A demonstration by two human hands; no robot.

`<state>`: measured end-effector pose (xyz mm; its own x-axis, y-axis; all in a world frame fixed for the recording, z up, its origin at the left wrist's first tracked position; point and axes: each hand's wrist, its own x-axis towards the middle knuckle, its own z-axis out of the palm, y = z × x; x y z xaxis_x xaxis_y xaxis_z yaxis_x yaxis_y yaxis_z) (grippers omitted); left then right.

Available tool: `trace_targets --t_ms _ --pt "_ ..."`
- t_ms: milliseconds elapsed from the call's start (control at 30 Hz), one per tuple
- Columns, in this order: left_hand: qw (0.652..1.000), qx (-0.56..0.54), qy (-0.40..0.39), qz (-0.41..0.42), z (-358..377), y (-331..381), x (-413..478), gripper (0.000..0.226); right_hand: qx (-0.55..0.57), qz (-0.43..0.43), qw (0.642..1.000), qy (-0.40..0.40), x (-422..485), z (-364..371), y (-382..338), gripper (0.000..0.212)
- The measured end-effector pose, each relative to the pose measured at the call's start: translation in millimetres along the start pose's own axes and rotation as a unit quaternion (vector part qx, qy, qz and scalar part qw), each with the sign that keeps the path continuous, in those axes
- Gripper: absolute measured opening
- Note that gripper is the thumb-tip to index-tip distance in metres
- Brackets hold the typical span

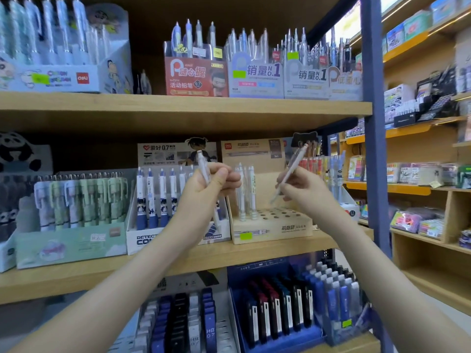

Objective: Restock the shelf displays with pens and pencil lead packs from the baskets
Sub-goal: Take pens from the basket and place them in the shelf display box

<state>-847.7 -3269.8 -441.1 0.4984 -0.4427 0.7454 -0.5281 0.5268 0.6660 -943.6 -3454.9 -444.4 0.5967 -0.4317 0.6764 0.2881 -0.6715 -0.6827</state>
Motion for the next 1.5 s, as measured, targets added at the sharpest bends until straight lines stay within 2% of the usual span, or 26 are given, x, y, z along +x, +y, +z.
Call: trace_targets --t_ms 133,267,367,600,733,867,1100,1367,1500 --pt "1.000 0.018 -0.009 0.011 3 -1 6 0.015 0.045 0.040 0.998 -0.018 29 9 10 0.014" --pt "1.000 0.013 -0.009 0.019 6 -3 13 0.014 -0.014 0.044 0.998 -0.043 47 23 18 0.017" --pt "1.000 0.016 -0.003 0.024 5 -5 15 0.014 -0.044 0.041 0.998 -0.033 54 29 23 0.014" --pt "1.000 0.013 -0.001 0.012 1 -12 13 0.014 -0.007 0.033 0.999 -0.009 64 28 21 0.011" --pt "1.000 0.008 -0.003 0.008 1 -13 13 0.014 -0.055 0.066 0.994 -0.070 64 33 26 0.008" --pt "1.000 0.012 -0.006 0.006 -2 -15 14 0.014 -0.093 0.094 0.988 -0.083 70 40 30 0.001" --pt "1.000 0.012 -0.005 -0.011 -9 -17 14 0.015 -0.155 0.092 0.979 -0.097 68 47 23 0.017" --pt "1.000 0.007 -0.009 -0.015 -10 -18 13 0.015 -0.176 0.095 0.975 -0.095 61 44 23 0.015" --pt "1.000 0.007 -0.011 -0.017 -10 -20 13 0.015 -0.120 0.070 0.989 -0.050 57 38 28 0.009"
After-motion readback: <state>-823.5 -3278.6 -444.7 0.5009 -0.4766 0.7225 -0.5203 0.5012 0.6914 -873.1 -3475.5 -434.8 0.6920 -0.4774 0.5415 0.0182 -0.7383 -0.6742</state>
